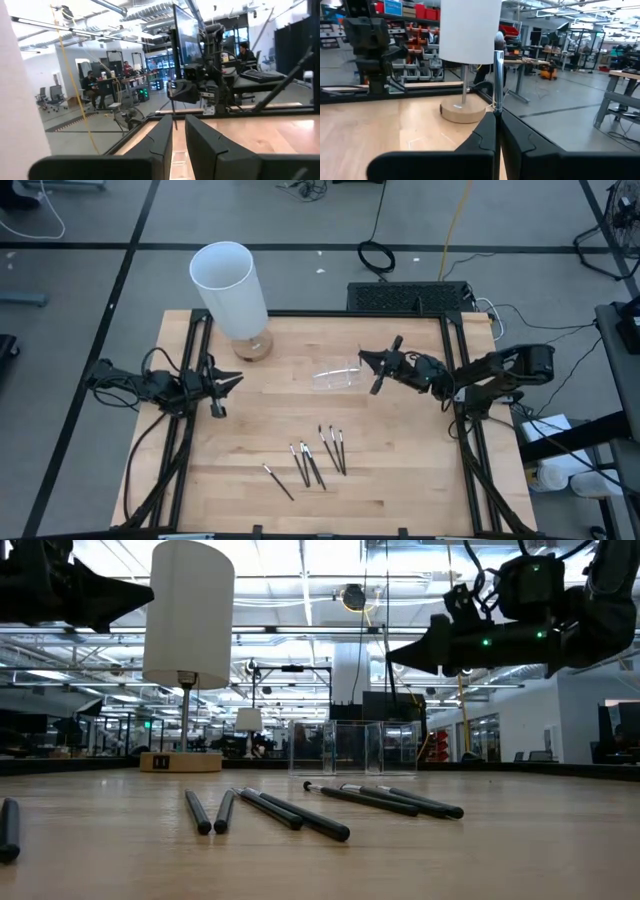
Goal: Put items in baskets/containers
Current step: Put the black eyeshadow brush into the transparent organizer
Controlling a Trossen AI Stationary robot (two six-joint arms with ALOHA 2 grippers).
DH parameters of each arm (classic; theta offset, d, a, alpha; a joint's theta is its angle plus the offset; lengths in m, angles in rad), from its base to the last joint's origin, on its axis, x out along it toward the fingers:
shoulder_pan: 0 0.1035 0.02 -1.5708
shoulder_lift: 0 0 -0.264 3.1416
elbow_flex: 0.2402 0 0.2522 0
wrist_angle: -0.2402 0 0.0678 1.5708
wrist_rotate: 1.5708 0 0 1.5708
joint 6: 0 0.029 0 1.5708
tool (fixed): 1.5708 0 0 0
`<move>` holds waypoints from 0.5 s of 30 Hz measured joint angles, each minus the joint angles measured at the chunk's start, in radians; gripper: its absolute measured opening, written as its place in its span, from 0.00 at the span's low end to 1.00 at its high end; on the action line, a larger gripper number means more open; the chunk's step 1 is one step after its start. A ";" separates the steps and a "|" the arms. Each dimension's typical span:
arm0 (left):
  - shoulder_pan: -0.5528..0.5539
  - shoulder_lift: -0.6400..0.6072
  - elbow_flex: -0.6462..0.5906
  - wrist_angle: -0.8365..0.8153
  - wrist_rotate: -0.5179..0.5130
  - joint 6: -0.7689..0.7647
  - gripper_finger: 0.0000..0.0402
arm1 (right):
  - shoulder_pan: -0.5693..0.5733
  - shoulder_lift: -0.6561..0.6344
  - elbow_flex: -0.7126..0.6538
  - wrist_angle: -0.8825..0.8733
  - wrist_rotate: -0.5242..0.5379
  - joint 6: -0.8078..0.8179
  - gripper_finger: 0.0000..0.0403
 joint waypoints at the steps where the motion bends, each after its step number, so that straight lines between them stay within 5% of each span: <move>1: 0.000 0.000 0.000 0.009 -0.012 0.000 0.15 | 0.000 0.000 0.000 -0.004 -0.001 -0.001 0.00; 15: 0.000 0.000 0.000 0.043 -0.065 0.000 0.15 | -0.016 0.103 0.004 -0.027 0.003 -0.024 0.00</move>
